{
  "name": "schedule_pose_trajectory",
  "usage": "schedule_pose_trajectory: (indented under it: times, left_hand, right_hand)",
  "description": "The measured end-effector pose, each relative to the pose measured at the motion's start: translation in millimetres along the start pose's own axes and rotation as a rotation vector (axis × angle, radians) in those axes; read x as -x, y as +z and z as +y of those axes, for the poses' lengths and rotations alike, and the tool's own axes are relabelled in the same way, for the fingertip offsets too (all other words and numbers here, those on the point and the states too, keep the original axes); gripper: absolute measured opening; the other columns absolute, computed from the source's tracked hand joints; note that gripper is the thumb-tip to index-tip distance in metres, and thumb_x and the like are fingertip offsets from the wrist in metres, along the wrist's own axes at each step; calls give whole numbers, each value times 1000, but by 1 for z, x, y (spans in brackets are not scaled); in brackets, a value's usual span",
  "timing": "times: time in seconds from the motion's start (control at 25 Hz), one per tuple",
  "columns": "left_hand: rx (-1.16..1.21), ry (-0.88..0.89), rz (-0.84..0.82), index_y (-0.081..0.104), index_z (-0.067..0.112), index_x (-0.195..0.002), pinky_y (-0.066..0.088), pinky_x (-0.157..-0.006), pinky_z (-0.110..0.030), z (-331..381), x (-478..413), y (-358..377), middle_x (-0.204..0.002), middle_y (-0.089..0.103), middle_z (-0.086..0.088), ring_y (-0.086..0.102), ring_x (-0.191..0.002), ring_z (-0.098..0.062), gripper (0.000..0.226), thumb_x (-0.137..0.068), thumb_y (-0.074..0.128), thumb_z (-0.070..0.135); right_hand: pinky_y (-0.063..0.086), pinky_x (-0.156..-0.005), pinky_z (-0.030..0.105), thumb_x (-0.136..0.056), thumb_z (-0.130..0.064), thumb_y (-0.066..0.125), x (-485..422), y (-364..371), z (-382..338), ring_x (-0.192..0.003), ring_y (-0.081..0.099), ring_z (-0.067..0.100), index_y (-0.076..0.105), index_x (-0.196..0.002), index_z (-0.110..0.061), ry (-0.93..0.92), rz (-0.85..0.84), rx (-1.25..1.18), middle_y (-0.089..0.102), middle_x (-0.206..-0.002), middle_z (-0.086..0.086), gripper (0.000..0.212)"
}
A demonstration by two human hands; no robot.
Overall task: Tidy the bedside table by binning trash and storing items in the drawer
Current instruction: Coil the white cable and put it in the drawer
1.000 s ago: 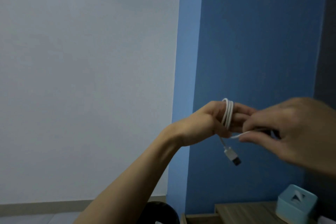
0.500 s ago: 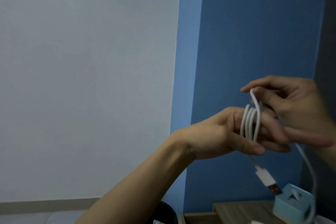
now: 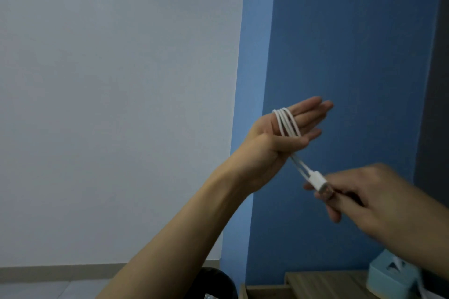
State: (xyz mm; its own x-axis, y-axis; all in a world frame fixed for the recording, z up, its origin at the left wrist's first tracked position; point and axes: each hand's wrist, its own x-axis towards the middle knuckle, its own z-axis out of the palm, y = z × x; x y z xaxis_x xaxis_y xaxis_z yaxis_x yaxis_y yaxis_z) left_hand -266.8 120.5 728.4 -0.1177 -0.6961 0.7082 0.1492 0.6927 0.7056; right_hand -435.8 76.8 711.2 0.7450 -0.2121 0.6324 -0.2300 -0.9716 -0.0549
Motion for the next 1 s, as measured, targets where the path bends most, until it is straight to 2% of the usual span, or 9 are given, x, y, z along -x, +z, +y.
schedule_pose_trajectory:
  times: [0.12,0.24,0.36,0.56,0.64,0.72,0.8,0.88,1.0]
  left_hand:
    - [-274,-60,-112,38,-4,-136,37,-108,-28,0,4,-9,-141,44,-23,46,-130,-22,66,-74,36,-25]
    - [-384,-128,-228,41,-2,-134,38,-107,-28,5,4,-10,-135,49,-22,53,-119,-13,72,-67,36,-27]
    - [-409,-127,-207,41,-5,-134,40,-106,-29,8,2,-15,-137,47,-26,51,-126,-22,81,-57,31,-29]
    - [75,-112,-224,21,-11,-140,41,-104,-29,10,12,11,-146,30,-30,36,-131,-38,76,-67,22,-34]
    - [97,-112,-213,20,-10,-140,45,-99,-26,6,8,16,-146,31,-29,39,-129,-36,75,-69,23,-33]
    - [-80,-149,-216,26,-10,-138,51,-88,-18,2,6,15,-136,45,-30,59,-115,-26,75,-67,28,-31]
    - [-202,-173,-259,41,-8,-129,50,-79,-16,-4,5,11,-104,69,-19,68,-87,-10,66,-66,35,-27]
    - [-173,-190,-276,53,-1,-109,49,-81,-20,-7,5,8,-82,69,-2,65,-79,-10,49,-67,39,-21]
    - [-128,-175,-365,56,7,-94,50,-82,-21,-6,9,12,-81,67,-1,65,-80,-12,32,-81,35,-12]
  right_hand:
    - [37,-51,8,-79,-41,43,-6,-27,-5,-49,45,-14,64,-68,-32,-160,-7,229,51,-45,-24,25]
    - [38,-43,17,-80,-43,42,-10,-47,-2,-48,47,-1,66,-66,-31,-259,16,346,53,-48,-23,30]
    - [41,-39,20,-86,-48,36,-12,-55,2,-46,45,2,64,-65,-30,-316,70,392,52,-49,-23,40]
    - [39,-47,17,-87,-53,36,-9,-32,-8,-50,52,-3,64,-61,-28,-357,-102,265,57,-50,-20,45]
    - [40,-50,12,-83,-46,45,-9,-29,-12,-51,53,-6,65,-59,-26,-365,-150,114,57,-50,-19,37]
    - [39,-50,8,-79,-40,51,-11,-38,-17,-52,53,-7,68,-60,-27,-398,-77,91,56,-49,-20,29]
    - [41,-47,12,-78,-39,54,-13,-49,-20,-48,54,-6,70,-66,-32,-385,-9,88,56,-48,-22,22]
    - [40,-45,10,-79,-36,55,-14,-56,-20,-45,53,-6,69,-66,-33,-377,-9,82,55,-47,-22,19]
    - [34,-47,0,-77,-31,55,-14,-58,-20,-43,52,-8,68,-60,-29,-387,-11,135,54,-44,-23,21]
